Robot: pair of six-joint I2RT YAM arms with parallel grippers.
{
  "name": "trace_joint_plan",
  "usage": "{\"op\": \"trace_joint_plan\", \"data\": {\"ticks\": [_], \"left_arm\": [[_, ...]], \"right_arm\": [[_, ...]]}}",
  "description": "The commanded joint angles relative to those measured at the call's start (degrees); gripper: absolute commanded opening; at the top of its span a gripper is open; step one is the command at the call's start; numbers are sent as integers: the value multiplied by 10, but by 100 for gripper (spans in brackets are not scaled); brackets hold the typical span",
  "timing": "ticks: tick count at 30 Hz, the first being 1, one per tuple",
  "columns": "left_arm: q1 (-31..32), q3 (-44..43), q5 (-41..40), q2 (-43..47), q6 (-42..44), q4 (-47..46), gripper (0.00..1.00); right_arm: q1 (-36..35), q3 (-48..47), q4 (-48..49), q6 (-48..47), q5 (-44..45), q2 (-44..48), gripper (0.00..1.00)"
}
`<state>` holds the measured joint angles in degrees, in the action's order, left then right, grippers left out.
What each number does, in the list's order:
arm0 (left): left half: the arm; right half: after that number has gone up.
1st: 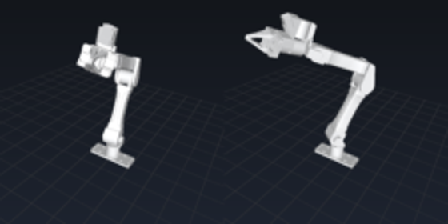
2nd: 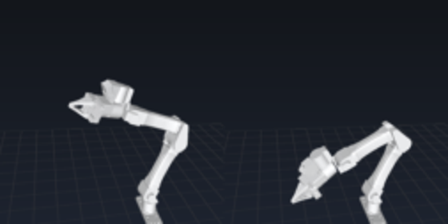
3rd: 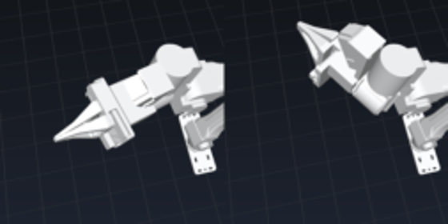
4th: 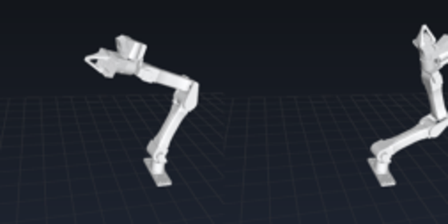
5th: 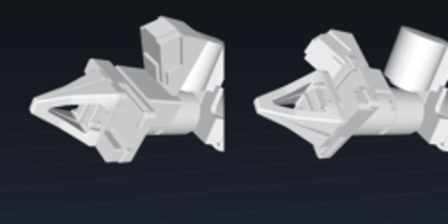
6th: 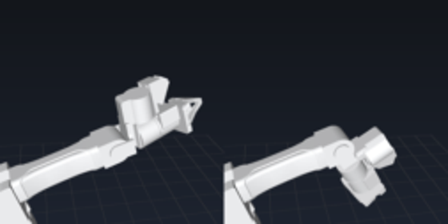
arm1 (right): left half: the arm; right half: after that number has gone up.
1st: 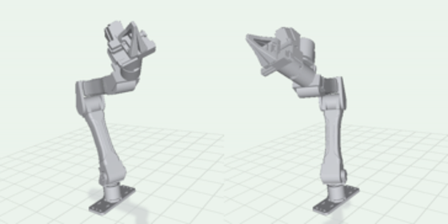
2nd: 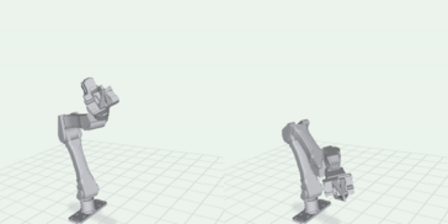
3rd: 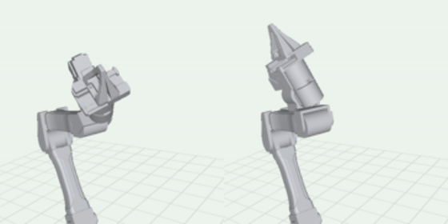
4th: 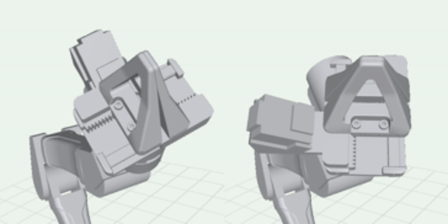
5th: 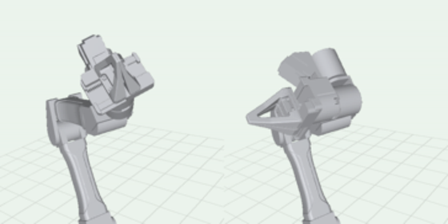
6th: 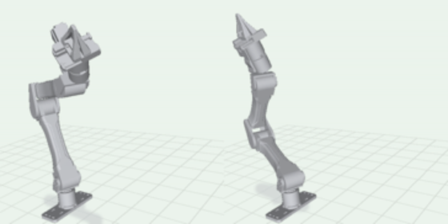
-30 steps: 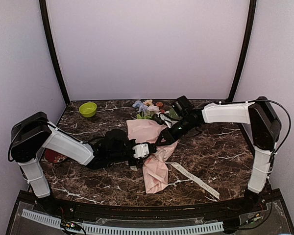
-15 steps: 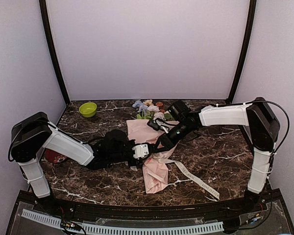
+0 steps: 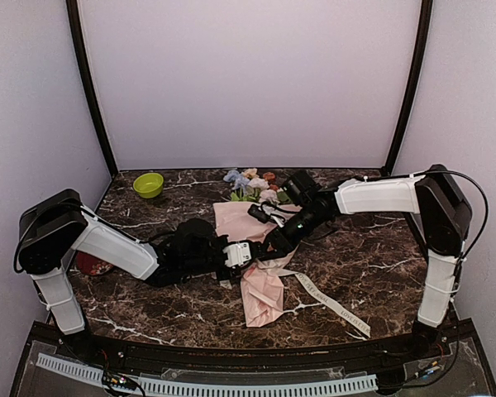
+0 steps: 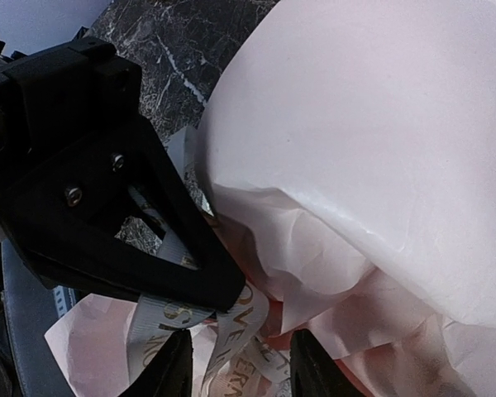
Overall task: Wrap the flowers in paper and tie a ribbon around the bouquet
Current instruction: Tie the half-tied ribbon around the folded bouquet.
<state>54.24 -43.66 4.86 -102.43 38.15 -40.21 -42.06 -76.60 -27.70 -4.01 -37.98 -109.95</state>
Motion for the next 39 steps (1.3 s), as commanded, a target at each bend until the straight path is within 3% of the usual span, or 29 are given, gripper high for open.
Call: {"op": "trace_joint_plan", "data": {"ticks": [1,3,7,9,14,17,27,35,39], "left_arm": [[2,9,-6,5,-11,-10,0],[2,9,-7,5,-12,-11,0],[2,9,-8,6,-14,-10,0],[2,10,-8,7,-15,-10,0],[2,15,-6,12,-17,-8,0],[2,14,-3,17,-25,2,0],[1,6,52,102,-122,127,49],[-22,65,-4,158,-178,215,62],[-26,76,22,177,-200,244,70]], "right_arm": [[-10,3,2,-8,-33,5,42],[-11,2,3,-7,-29,3,38],[-11,0,5,3,-4,1,16],[-10,-2,5,6,10,2,10],[-9,-6,7,15,26,10,1],[-8,-5,13,27,41,18,0],[-8,19,53,62,59,46,0],[-8,26,55,69,78,54,0],[-8,25,59,74,83,56,0]]}}
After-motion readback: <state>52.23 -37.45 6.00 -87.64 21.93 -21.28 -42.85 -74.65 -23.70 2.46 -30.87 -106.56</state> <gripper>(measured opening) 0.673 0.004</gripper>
